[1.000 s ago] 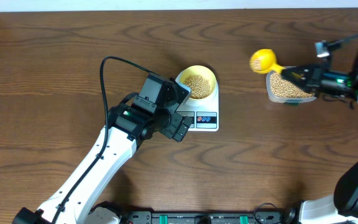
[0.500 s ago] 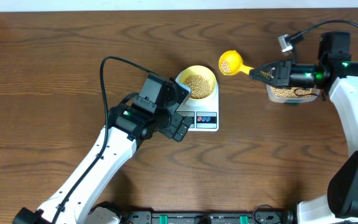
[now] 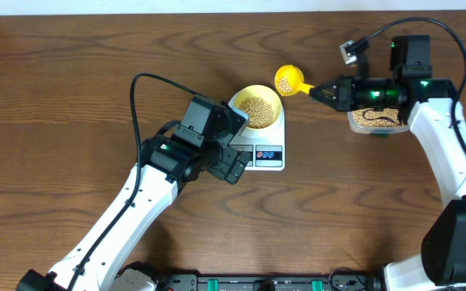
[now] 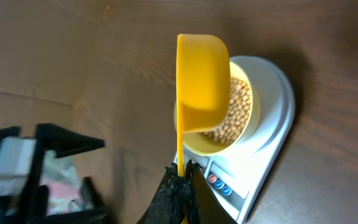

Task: Scoop item into bowl and weigh 50g on scale
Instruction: 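Carry the filled scoop with the right gripper over the yellow bowl, then tilt the scoop with the right gripper to pour soybeans into the bowl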

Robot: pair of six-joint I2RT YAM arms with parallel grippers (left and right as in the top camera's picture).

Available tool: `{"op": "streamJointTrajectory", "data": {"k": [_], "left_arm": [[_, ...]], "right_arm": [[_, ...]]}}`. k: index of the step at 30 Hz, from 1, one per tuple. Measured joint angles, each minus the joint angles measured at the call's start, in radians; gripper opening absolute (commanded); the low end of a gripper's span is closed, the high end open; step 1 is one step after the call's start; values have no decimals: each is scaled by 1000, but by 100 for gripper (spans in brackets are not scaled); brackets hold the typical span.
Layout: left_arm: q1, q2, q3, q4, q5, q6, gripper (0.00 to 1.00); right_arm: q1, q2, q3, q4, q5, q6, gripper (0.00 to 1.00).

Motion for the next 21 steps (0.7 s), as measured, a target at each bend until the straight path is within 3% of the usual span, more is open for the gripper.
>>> {"op": "streamJointTrajectory", "data": {"k": [8, 21], "left_arm": [[0, 0, 0, 0, 0, 0, 96], [0, 0, 0, 0, 0, 0, 96]], "right_arm": [[65, 0, 0, 48, 67, -24, 1], [121, 0, 0, 51, 132, -243, 1]]}}
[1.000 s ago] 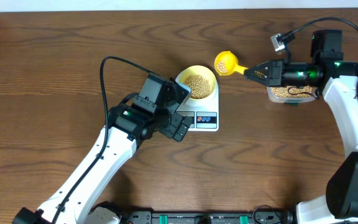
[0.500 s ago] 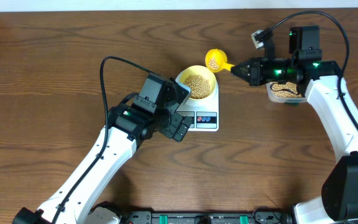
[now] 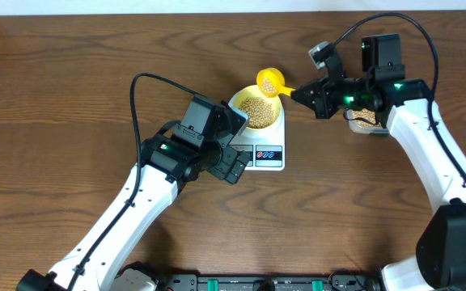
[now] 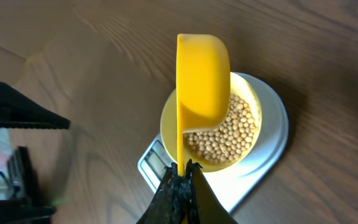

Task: Scoop item into bowl and weigh 50g on scale
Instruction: 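Tilt the scoop with the right gripper to pour soybeans into the bowl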

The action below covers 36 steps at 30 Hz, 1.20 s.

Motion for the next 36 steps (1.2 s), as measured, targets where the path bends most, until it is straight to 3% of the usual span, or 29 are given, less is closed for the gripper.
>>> {"op": "streamJointTrajectory", "data": {"k": [36], "left_arm": [[0, 0, 0, 0, 0, 0, 96]], "right_arm": [[23, 0, 0, 63, 57, -81, 1]]}}
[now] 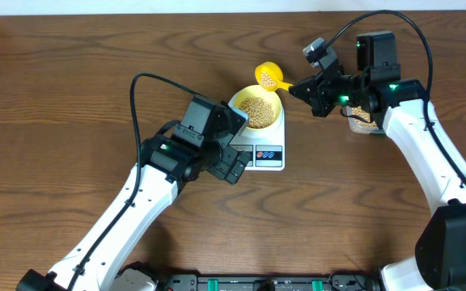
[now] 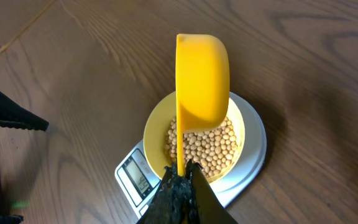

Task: Scoop item into bowl and weigh 50g on scale
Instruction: 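Tilt the scoop with the right gripper to pour soybeans into the bowl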

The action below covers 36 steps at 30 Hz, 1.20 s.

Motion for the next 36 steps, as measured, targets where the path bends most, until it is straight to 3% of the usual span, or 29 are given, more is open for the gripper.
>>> {"op": "streamJointTrajectory", "data": {"k": [12, 36], "left_arm": [[0, 0, 0, 0, 0, 0, 96], [0, 0, 0, 0, 0, 0, 96]], "right_arm": [[69, 0, 0, 0, 64, -1, 1], [70, 0, 0, 26, 132, 14, 1]]}}
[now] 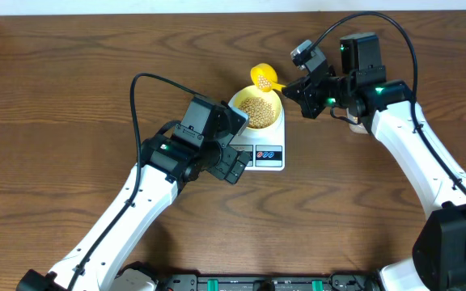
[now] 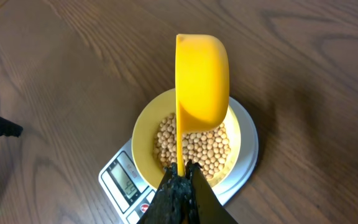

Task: Scoop item into bowl and weigh 50g on scale
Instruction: 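Tilt the scoop with the right gripper to pour soybeans into the bowl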

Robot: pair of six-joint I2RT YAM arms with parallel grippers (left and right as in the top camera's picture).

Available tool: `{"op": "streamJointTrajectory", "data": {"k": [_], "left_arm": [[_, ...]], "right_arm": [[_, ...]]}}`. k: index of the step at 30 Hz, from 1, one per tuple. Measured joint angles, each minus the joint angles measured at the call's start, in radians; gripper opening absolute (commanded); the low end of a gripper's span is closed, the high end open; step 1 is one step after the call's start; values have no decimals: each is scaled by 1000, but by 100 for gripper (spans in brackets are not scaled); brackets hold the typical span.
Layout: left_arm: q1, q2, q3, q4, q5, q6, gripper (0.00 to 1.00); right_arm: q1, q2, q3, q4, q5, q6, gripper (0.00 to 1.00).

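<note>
A yellow scoop (image 1: pixel 263 78) with a few beans in it hangs over the far rim of the yellow bowl (image 1: pixel 270 114). My right gripper (image 1: pixel 292 89) is shut on its handle. In the right wrist view the scoop (image 2: pixel 202 81) shows edge-on above the bowl (image 2: pixel 146 134), which is half full of soybeans (image 2: pixel 199 148), with the gripper (image 2: pixel 181 169) pinching the thin handle. The bowl stands on a white scale (image 1: pixel 264 152), whose display (image 2: pixel 128 180) is lit. My left gripper (image 1: pixel 235 123) sits at the bowl's left rim, and its jaws are hidden.
The bean container (image 1: pixel 353 123) lies to the right of the scale, mostly hidden under my right arm. My left arm stretches from the lower left towards the scale. Brown wood table (image 1: pixel 71 81) lies all around.
My right gripper has shifted a little to the left with the scoop, which still hangs over the bowl's far rim. The left arm has not moved.
The scoop, with beans in it, was first held to the right of the bowl, near the container. Then it was at the bowl's far right edge, then over the far rim, and now slightly further left. The left arm has stayed by the bowl throughout.
</note>
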Motion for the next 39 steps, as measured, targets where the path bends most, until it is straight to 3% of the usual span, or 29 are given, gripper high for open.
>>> {"op": "streamJointTrajectory", "data": {"k": [19, 39], "left_arm": [[0, 0, 0, 0, 0, 0, 96], [0, 0, 0, 0, 0, 0, 96]], "right_arm": [[0, 0, 0, 42, 5, 209, 1], [0, 0, 0, 63, 5, 230, 1]]}}
